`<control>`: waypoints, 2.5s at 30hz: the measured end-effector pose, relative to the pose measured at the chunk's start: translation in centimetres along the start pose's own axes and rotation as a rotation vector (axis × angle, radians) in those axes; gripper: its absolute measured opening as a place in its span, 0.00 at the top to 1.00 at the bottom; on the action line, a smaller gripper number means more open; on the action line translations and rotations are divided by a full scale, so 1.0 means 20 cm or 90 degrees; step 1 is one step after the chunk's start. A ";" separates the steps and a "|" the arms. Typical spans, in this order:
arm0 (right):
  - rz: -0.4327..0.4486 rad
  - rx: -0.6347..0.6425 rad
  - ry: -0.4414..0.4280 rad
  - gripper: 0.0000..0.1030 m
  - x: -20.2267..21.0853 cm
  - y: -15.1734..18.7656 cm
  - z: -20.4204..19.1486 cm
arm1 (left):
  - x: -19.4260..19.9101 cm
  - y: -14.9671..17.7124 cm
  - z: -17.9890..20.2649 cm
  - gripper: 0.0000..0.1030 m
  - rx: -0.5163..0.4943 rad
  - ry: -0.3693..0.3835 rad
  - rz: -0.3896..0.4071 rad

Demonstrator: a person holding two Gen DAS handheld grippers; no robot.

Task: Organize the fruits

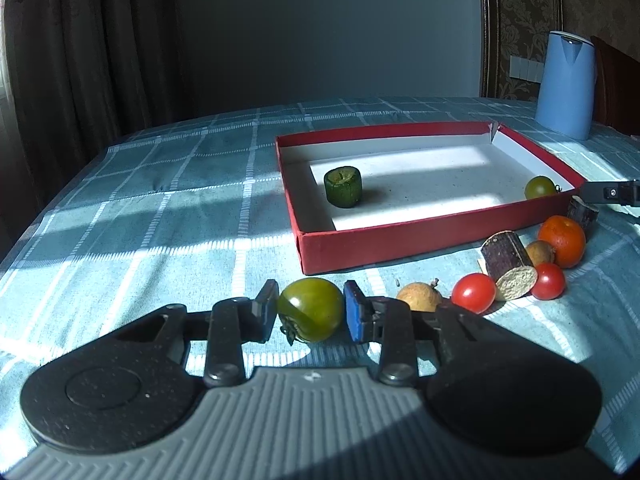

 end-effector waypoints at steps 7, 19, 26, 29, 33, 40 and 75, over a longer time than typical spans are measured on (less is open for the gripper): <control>-0.028 0.048 0.008 0.43 -0.05 0.05 -0.07 | 0.00 0.00 0.01 0.69 -0.005 -0.002 -0.001; -0.045 0.064 0.005 0.67 -0.08 0.07 -0.11 | 0.00 0.00 0.01 0.69 -0.012 -0.002 0.001; -0.013 0.059 0.014 0.67 -0.03 0.06 -0.11 | 0.02 0.00 0.02 0.69 -0.017 -0.009 0.013; 0.022 0.067 0.024 0.67 0.00 0.05 -0.12 | 0.03 0.00 0.01 0.69 -0.015 -0.011 0.022; 0.057 0.078 0.039 0.67 0.04 0.03 -0.13 | 0.04 0.00 0.01 0.69 -0.016 -0.018 0.029; 0.068 0.078 0.052 0.67 0.04 0.01 -0.12 | 0.05 -0.01 0.01 0.69 -0.015 -0.016 0.032; 0.013 0.073 0.098 0.48 -0.43 -0.25 -0.08 | -0.04 -0.23 0.07 0.44 0.047 0.028 0.048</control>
Point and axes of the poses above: each gripper's, at about its wrist camera, not at the fingertips, and x roughly against the way its jaws point, z to its right, y to its underside, the point moved 4 cm from there along -x, roughly the way its jaws point, and after that the axes turned 5 degrees about -x, right-handed, at the moved point
